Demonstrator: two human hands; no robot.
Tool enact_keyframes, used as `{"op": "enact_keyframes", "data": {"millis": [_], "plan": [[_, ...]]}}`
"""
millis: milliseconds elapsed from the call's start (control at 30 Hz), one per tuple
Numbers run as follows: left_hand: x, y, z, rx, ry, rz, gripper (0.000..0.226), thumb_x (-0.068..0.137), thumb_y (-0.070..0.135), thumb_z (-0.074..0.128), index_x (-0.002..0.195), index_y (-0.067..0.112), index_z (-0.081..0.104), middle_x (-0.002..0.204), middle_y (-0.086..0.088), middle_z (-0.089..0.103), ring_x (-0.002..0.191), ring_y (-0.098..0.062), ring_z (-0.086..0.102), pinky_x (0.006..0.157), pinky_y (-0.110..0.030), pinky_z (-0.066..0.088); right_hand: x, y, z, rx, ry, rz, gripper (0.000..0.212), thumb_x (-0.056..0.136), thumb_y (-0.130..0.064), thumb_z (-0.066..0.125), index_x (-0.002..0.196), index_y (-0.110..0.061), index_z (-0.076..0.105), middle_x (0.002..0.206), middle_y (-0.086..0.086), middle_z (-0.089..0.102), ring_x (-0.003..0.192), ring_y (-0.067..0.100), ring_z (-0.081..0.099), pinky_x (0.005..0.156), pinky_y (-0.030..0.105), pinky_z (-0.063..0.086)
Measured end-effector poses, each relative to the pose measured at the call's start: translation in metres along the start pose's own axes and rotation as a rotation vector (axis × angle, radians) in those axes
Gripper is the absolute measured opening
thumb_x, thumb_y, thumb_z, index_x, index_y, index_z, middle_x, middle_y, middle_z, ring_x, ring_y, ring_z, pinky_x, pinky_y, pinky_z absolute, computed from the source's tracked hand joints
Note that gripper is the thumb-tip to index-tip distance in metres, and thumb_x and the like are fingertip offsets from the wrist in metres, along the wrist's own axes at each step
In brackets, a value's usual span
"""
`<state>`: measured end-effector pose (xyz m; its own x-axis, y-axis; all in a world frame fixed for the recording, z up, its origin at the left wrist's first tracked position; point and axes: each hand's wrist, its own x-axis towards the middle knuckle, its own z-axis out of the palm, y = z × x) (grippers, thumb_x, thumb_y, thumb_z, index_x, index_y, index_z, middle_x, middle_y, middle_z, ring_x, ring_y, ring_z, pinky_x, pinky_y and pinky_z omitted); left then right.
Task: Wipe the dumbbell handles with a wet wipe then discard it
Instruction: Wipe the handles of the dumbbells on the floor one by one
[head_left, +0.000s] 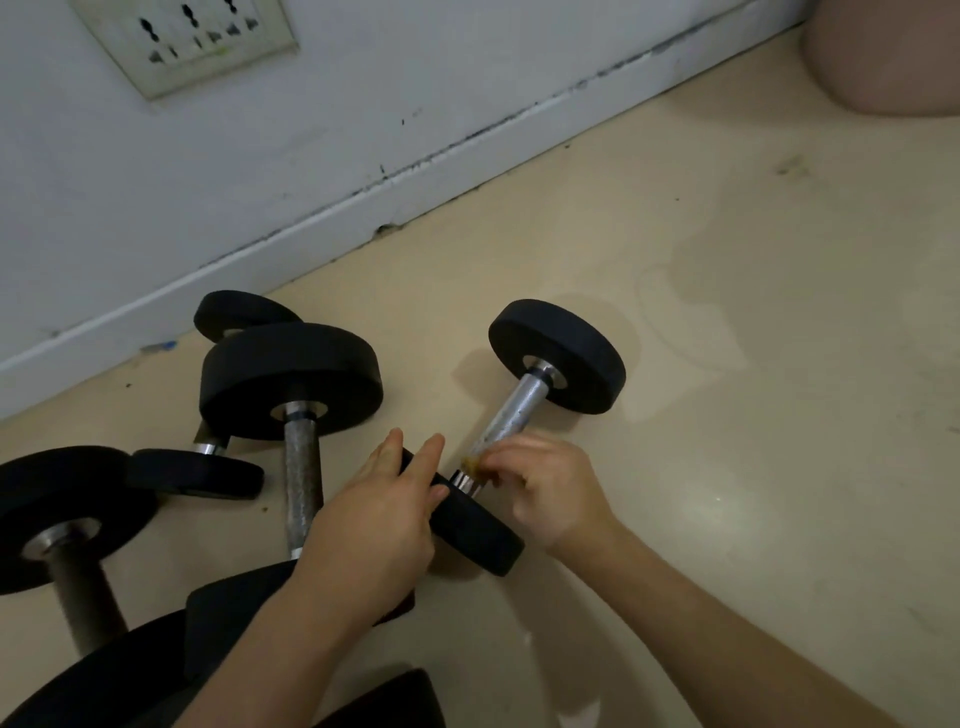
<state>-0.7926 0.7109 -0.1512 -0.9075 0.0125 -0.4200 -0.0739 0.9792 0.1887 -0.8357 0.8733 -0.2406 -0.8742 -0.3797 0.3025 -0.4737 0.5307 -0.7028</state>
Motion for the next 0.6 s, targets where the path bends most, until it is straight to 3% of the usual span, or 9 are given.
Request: {"op": "enact_keyframes", "data": {"millis": [133,233,333,400,500,600], "plan": [[0.006,-0.009,-0.006,-0.017,0.1,-0.035,0.044,0.101,0.027,0.035,0.145,0.031,0.029,0.146,-0.004,0.039,0.119,-0.023,0.052,0.092,-0.035,0.045,0.042,0.023,0.001,-0.104,0.276,0.182,0.016,0.077,0.002,0.067,0.086,-0.009,0.074,0.088,0.003,0.072,0.085,0.018,0.064,0.084,0.029,0.049],[0.005,-0.018,-0.007,0.027,0.176,-0.054,0.049,0.097,0.016,0.045,0.143,0.029,0.033,0.132,0.001,0.052,0.108,-0.021,0.059,0.084,-0.036,0.05,0.031,0.002,0.02,-0.028,0.166,0.169,0.018,0.076,0.003,0.07,0.087,-0.012,0.074,0.089,-0.001,0.073,0.084,0.014,0.066,0.085,0.028,0.053],[0.013,-0.025,-0.009,0.051,0.172,-0.096,0.047,0.096,0.012,0.042,0.14,0.029,0.035,0.129,0.002,0.055,0.107,-0.02,0.058,0.082,-0.036,0.05,0.018,-0.015,0.023,0.062,-0.014,0.084,0.02,0.075,0.003,0.07,0.087,-0.012,0.074,0.091,0.0,0.073,0.083,0.012,0.067,0.085,0.03,0.054],[0.016,-0.027,-0.014,0.044,0.227,-0.093,0.04,0.097,0.012,0.04,0.132,0.03,0.045,0.125,0.003,0.058,0.107,-0.019,0.057,0.083,-0.036,0.048,0.032,-0.004,0.02,-0.021,0.079,0.086,0.023,0.071,0.005,0.07,0.087,-0.011,0.073,0.087,0.003,0.072,0.079,0.017,0.065,0.081,0.026,0.05],[0.013,-0.029,-0.018,-0.038,0.348,-0.033,0.028,0.096,0.024,0.047,0.121,0.03,0.056,0.116,0.005,0.061,0.1,-0.016,0.058,0.077,-0.031,0.047,0.057,0.012,0.019,-0.103,0.297,0.283,0.015,0.077,0.001,0.066,0.086,-0.01,0.071,0.086,0.005,0.069,0.079,0.021,0.062,0.076,0.031,0.052],[0.005,-0.029,-0.019,-0.077,0.289,-0.002,0.042,0.087,0.056,0.047,0.122,0.033,0.05,0.112,0.011,0.061,0.092,-0.009,0.059,0.071,-0.025,0.046,0.044,-0.01,0.036,-0.067,0.204,0.264,0.013,0.079,-0.005,0.066,0.089,-0.012,0.07,0.09,0.002,0.07,0.084,0.016,0.062,0.081,0.03,0.053]]}}
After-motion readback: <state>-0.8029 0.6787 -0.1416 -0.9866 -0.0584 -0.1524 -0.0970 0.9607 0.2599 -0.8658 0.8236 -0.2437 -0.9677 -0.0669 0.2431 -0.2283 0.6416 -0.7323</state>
